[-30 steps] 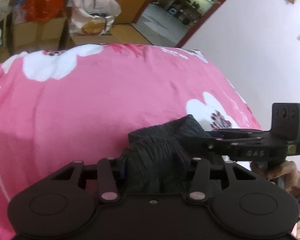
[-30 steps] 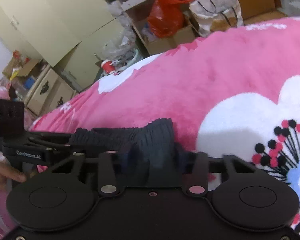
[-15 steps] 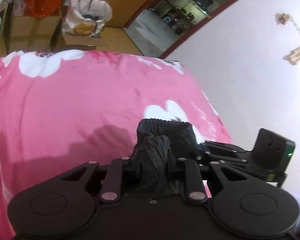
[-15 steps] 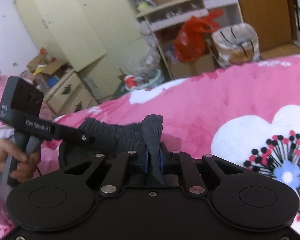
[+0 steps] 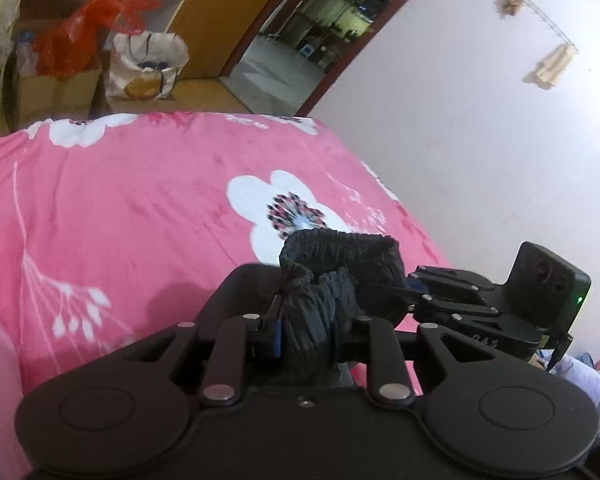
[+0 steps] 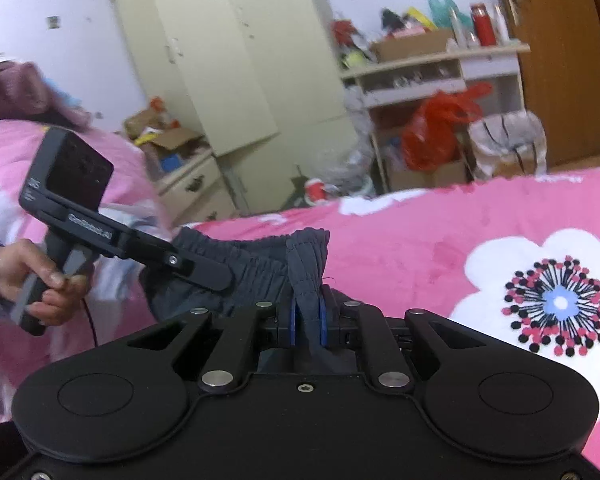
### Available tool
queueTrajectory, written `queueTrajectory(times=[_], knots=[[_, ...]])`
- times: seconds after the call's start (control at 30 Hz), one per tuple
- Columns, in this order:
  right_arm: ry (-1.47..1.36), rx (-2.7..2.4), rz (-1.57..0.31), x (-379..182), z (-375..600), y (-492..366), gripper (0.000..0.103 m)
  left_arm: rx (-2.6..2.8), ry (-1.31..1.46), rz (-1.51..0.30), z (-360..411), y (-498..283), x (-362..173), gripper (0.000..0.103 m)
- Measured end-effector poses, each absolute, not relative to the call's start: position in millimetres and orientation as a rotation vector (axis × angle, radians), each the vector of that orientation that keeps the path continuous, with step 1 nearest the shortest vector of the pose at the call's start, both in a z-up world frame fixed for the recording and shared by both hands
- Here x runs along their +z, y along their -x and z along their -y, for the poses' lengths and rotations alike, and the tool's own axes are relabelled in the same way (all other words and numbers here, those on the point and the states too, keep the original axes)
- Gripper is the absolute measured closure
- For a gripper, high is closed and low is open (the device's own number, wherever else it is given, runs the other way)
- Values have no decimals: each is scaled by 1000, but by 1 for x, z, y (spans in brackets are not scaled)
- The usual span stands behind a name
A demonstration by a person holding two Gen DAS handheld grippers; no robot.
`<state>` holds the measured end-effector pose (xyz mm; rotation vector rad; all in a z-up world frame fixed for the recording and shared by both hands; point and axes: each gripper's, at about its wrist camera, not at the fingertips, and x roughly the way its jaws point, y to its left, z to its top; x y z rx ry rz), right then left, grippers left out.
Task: Fold clothes
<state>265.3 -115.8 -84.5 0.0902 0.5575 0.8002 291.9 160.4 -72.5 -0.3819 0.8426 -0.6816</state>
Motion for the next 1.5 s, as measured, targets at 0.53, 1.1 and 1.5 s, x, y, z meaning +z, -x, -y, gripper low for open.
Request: queueTrajectory(times=[0.53, 1.1, 1.5], knots=[[39, 881, -606, -93, 98, -115, 93, -696, 319, -860, -169, -151, -73, 90], [130, 924, -647, -96, 115, -87, 93, -715, -832, -545, -75, -65, -153, 28], [153, 1000, -666, -104, 134, -69, 93, -762, -948, -492, -67, -63, -150, 94]])
